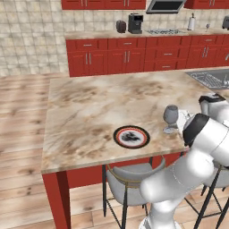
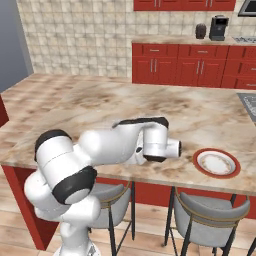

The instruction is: Retrieve the wine glasses from the counter and place one next to each plate.

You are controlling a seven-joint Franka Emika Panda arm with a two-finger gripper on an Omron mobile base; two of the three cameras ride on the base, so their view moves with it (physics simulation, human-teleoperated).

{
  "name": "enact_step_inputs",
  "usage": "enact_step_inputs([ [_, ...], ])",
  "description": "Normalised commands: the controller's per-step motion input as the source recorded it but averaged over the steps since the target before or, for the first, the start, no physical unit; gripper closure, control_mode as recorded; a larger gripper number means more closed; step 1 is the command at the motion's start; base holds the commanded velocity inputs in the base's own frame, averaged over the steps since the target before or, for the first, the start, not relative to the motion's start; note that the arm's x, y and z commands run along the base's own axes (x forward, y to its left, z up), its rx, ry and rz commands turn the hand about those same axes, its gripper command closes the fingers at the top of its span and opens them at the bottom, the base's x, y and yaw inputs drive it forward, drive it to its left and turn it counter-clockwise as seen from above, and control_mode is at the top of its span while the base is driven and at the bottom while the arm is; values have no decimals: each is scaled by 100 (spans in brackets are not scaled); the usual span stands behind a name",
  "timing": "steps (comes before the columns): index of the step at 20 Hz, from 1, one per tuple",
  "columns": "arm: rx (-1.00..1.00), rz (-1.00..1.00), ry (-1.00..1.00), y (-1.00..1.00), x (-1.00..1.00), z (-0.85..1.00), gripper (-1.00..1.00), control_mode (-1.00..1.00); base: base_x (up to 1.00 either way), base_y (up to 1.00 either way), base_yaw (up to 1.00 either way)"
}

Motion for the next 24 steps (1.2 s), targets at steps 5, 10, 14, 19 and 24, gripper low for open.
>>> enact_step_inputs([
  [5, 0, 0, 0, -13, 34, -27, 100, -100, 0, 0, 0],
  [10, -1, 0, 0, 0, 21, -21, 100, -100, 0, 0, 0],
  [14, -3, 0, 0, 0, 35, -23, 100, -100, 0, 0, 0],
  [19, -1, 0, 0, 0, 33, -19, 100, -100, 0, 0, 0],
  [24, 0, 0, 2, 0, 25, -22, 100, -100, 0, 0, 0],
])
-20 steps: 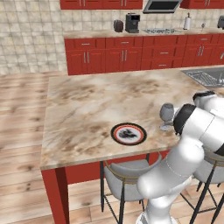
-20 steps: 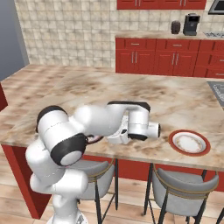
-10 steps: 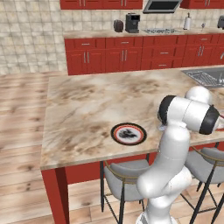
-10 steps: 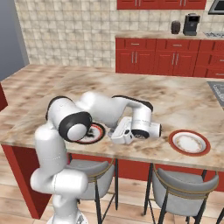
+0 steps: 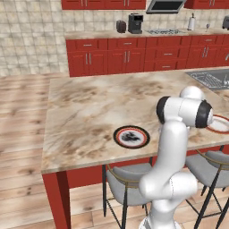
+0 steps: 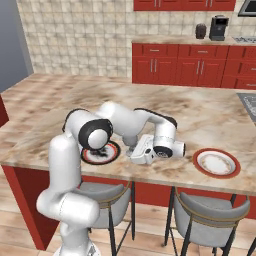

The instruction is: Retrieve the wine glasses from the counter and place one next to each plate.

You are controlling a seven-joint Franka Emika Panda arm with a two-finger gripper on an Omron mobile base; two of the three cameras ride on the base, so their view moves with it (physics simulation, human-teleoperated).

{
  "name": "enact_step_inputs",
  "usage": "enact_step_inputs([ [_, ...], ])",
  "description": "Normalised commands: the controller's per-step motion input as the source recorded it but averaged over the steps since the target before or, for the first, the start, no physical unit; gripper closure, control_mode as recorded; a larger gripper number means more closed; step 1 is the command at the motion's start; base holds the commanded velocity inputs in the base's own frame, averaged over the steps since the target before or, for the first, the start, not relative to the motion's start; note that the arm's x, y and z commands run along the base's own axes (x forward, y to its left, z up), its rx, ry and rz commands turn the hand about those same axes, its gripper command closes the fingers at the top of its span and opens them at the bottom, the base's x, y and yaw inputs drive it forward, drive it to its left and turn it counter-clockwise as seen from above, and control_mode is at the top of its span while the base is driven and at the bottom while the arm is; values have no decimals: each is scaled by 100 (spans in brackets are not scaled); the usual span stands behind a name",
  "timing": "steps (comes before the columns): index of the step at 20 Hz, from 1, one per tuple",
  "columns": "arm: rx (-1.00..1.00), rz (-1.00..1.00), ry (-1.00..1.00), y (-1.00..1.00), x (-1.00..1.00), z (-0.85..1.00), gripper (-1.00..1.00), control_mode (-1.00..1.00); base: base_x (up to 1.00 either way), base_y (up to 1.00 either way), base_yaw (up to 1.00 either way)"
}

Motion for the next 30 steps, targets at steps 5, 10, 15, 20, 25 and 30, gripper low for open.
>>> enact_step_inputs([
  [5, -1, 0, 0, 1, 27, -27, 100, -100, 0, 0, 0],
  [10, -2, 0, 0, 2, 27, -25, 100, -100, 0, 0, 0],
  [15, -1, 0, 0, 16, 30, -27, 100, -100, 0, 0, 0],
  [20, 0, 0, 0, 4, 24, -28, 100, -100, 0, 0, 0],
  [25, 0, 1, 0, -2, 29, -38, 100, -100, 0, 0, 0],
  [30, -2, 1, 0, 0, 4, -33, -100, -100, 0, 0, 0],
])
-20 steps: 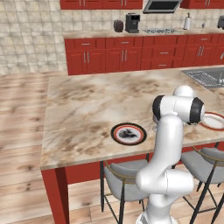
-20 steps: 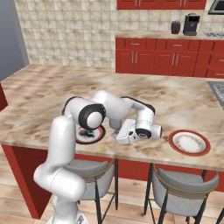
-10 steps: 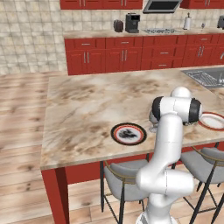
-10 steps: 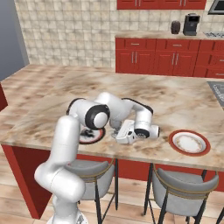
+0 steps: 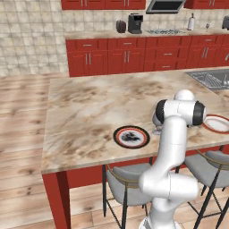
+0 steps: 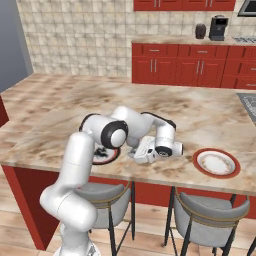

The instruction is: Retrieve the wine glasses from the counter and place one next to each plate.

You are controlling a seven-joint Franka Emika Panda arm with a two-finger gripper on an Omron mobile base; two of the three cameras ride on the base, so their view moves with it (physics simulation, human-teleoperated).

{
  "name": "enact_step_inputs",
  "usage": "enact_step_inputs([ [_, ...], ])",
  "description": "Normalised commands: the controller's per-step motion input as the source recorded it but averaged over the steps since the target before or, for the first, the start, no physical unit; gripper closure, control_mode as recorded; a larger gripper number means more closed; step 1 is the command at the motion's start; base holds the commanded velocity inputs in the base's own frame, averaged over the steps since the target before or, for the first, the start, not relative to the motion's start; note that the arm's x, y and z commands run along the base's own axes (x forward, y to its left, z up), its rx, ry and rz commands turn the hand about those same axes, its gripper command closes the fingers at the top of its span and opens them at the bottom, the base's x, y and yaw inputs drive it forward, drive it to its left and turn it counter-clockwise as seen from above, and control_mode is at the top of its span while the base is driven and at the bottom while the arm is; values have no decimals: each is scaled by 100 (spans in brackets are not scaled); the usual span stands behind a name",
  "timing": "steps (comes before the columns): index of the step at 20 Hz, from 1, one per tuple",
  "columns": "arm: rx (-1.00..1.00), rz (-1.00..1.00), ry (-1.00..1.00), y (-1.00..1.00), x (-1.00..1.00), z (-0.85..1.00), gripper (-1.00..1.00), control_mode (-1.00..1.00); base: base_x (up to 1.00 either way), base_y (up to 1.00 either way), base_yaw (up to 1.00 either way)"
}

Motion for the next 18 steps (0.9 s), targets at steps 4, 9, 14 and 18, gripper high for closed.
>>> enact_step_inputs([
  [4, -1, 0, 0, -15, -11, -16, -100, -100, 0, 0, 0],
  [9, 0, 0, 0, -15, -22, -1, -100, -100, 0, 0, 0],
  [14, 0, -4, 2, -25, -2, 0, -100, -100, 0, 0, 0],
  [18, 1, -16, -1, -26, -33, 40, -100, -100, 0, 0, 0],
])
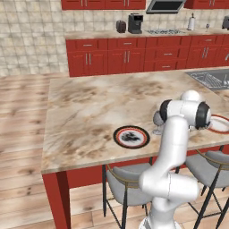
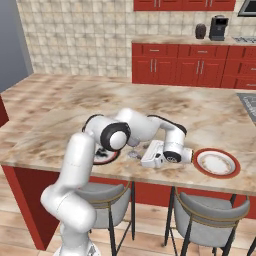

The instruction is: Retrieve the wine glasses from the counter and place one next to each plate.

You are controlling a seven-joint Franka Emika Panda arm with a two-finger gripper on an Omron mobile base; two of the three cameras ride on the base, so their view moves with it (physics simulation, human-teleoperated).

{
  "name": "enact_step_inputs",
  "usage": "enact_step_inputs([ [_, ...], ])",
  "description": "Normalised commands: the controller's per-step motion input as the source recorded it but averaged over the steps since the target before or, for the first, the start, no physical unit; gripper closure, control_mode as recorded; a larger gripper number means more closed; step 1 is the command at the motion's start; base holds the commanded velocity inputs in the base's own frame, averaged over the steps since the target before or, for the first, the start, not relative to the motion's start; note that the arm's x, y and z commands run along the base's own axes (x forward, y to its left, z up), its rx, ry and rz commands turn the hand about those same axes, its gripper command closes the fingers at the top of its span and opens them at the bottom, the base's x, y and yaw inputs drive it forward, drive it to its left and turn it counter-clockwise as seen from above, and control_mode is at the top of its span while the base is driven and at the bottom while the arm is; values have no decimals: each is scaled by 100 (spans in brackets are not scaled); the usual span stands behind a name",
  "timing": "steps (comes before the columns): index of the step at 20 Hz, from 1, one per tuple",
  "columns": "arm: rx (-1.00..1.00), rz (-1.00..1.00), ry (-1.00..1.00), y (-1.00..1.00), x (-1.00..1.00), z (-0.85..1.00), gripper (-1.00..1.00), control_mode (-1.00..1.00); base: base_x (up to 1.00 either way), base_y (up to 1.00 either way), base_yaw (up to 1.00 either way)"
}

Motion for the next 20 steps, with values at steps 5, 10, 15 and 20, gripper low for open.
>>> enact_step_inputs([
  [5, 0, -20, -15, -11, -62, 92, -100, -100, 0, 0, 0],
  [10, 0, -5, -26, 2, -60, 100, -100, -100, 0, 0, 0],
  [15, 0, 0, -30, 22, -91, 100, -100, -100, 0, 0, 0],
  [20, 0, 0, -27, 35, -84, 100, -100, -100, 0, 0, 0],
])
